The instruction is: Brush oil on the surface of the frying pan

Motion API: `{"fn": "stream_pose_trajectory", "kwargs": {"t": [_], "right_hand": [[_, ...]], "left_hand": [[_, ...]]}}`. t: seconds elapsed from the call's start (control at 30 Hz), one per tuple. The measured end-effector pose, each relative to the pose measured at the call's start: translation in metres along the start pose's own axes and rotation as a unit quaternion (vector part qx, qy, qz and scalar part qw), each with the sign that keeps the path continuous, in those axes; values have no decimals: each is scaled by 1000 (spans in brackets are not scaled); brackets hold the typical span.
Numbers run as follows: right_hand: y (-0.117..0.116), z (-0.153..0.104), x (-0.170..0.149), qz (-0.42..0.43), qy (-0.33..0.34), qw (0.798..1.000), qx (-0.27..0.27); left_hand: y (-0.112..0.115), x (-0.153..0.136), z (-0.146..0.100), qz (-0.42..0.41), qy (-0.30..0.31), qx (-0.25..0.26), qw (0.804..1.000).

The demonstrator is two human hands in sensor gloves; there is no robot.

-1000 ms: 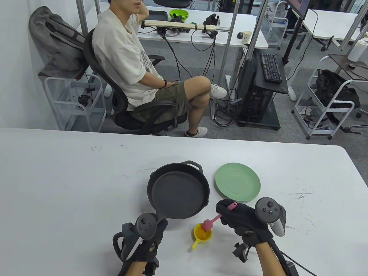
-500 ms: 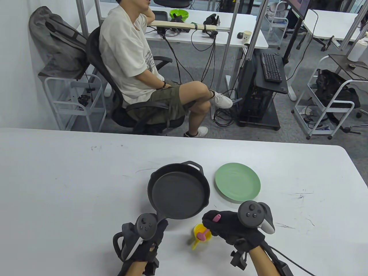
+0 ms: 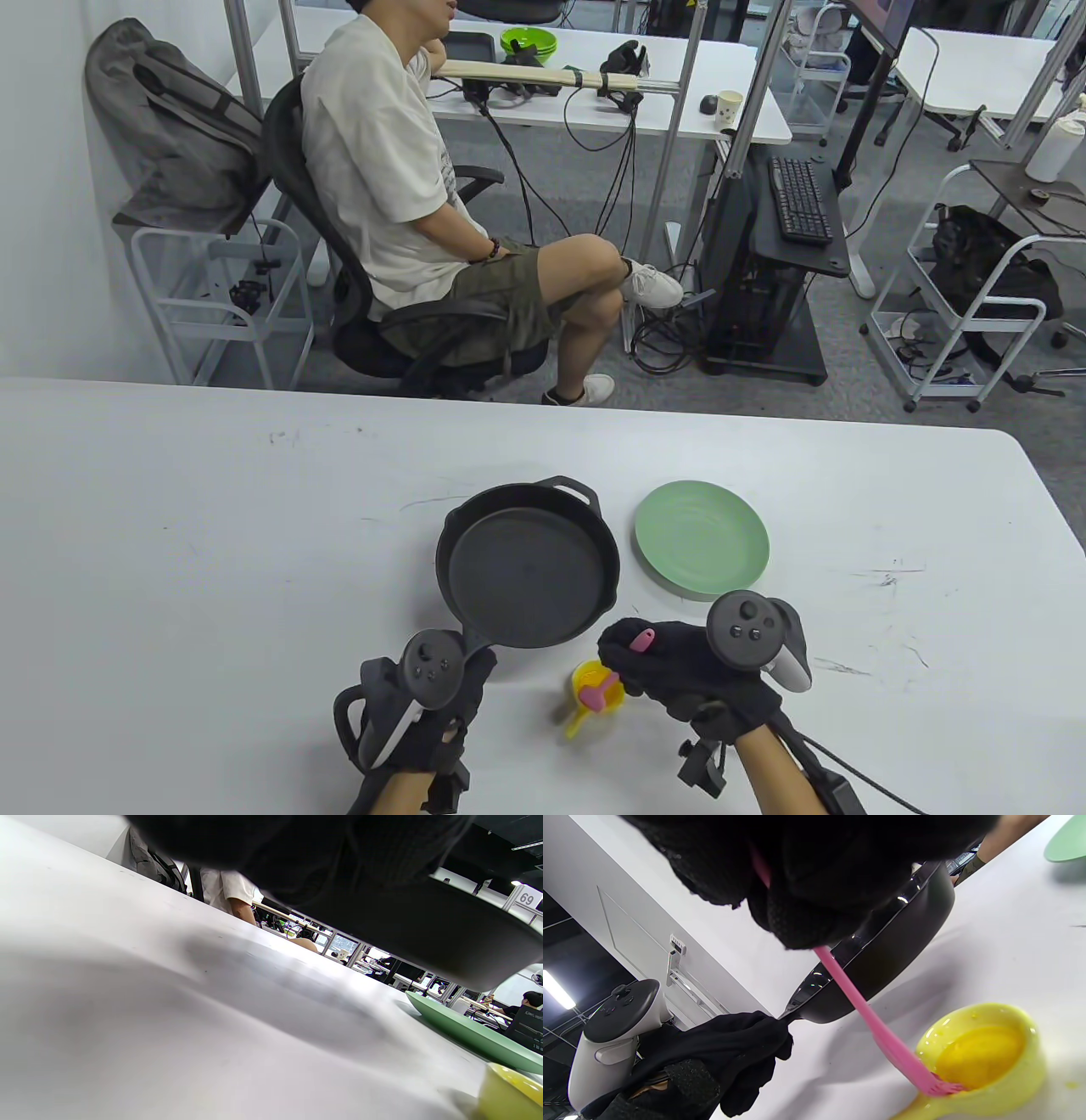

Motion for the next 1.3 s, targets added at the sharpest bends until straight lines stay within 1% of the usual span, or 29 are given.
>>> {"fn": "stream_pose_trajectory", "kwargs": {"t": [0.1,0.17,0.27,0.4,0.5,0.57,0.63,0.8,1.0,1.13,1.23,1.3], "right_hand": [[10,-3,1,-11,1,1000,-24],[21,-7,1,7,5,999,-42],[39,-14,1,56,15,995,-76],[61,-25,1,108,27,985,-131],[67,-30,-2,133,21,974,-181],[67,-30,-5,150,16,967,-205],[63,-28,-6,161,11,964,-212],[51,-21,-7,135,-15,967,-215],[32,-9,-5,123,-37,975,-179],[22,-3,-1,102,-46,982,-153],[18,-1,-2,79,-58,984,-151],[20,0,-2,52,-57,985,-155]], "left_hand": [[0,0,0,1,0,1,1000],[0,0,0,2,1,1,1000],[1,1,0,4,2,0,1000],[4,4,0,-1,7,-8,1000],[6,7,-1,-9,13,-12,1000],[9,12,-2,-9,20,-14,1000],[12,19,-4,-8,30,-16,999],[23,43,-11,14,63,-21,998],[31,62,-18,16,93,-31,995],[33,67,-21,14,104,-29,994],[32,69,-22,18,109,-25,994],[32,69,-22,21,109,-22,994]]}}
Point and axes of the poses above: the tracker on the back of each hand, its own x axis roughly to the thumb side, its own z axis roughly from the wrist to the fingertips, y = z × x, the point moved 5 cm from there along z, roughly from the wrist to the fingertips, and after that the axes turned 3 degrees about -z, right-handed, at the moved point
